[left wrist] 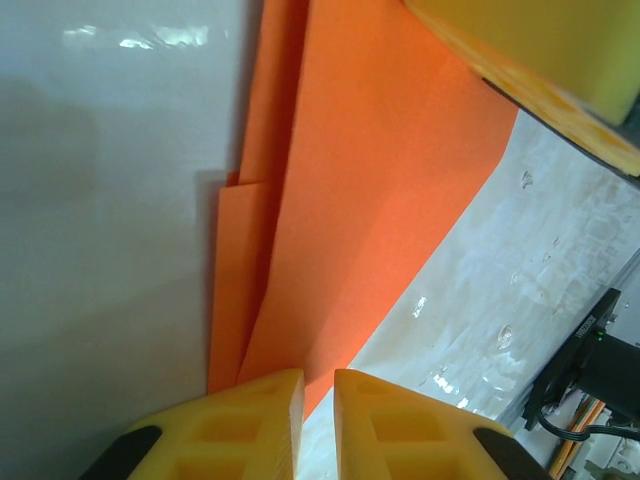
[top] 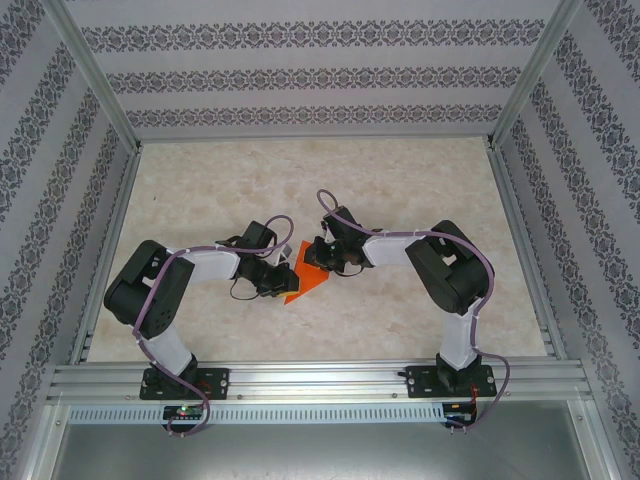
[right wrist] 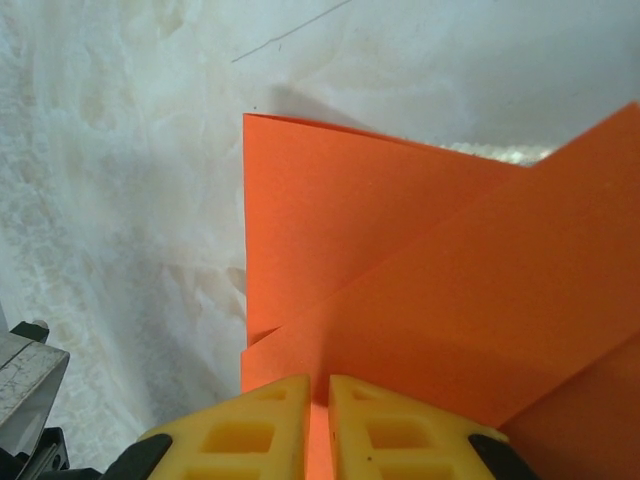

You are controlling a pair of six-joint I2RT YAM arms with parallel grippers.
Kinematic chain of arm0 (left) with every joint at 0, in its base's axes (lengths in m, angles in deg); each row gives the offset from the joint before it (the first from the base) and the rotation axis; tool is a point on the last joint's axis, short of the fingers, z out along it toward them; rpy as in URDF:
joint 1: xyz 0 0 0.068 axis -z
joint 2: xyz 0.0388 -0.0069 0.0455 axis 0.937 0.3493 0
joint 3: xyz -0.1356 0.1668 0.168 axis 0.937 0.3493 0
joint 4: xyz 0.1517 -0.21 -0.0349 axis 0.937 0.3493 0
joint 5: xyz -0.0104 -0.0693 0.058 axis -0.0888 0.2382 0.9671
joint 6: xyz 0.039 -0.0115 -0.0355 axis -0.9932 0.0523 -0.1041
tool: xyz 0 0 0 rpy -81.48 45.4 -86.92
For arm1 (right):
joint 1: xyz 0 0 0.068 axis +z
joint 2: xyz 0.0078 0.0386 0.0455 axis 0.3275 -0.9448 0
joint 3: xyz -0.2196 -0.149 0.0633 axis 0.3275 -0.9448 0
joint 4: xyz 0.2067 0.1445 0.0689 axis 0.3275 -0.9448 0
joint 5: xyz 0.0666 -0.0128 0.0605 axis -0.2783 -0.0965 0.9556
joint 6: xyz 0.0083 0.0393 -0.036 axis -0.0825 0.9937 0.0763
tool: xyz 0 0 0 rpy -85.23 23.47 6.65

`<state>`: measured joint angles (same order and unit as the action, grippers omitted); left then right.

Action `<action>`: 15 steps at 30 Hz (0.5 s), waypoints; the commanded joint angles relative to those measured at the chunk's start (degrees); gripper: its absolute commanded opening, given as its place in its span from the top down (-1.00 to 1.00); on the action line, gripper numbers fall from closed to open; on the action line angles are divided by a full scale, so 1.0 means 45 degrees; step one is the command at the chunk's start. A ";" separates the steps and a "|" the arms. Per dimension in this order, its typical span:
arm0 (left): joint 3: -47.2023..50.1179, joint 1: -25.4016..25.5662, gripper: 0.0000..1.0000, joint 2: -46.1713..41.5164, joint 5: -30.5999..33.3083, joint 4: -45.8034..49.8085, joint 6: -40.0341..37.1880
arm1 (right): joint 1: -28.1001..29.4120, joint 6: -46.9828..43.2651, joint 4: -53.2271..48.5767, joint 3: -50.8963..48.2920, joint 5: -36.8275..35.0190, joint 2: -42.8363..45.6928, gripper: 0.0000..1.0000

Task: Fold a paper plane with a square sheet of paper (pick it up from the middle)
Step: Fourth fold the wing at the center of the table.

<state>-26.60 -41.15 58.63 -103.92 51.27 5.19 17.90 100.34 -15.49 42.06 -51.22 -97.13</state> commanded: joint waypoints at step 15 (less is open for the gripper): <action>0.0311 -0.0120 0.73 0.0192 0.1276 0.1133 -0.0243 | 0.1000 0.0171 0.0482 0.0106 -0.0147 0.0086 0.89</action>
<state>-26.62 -41.15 58.61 -103.02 51.75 5.19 21.61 99.77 -15.89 42.50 -51.79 -94.63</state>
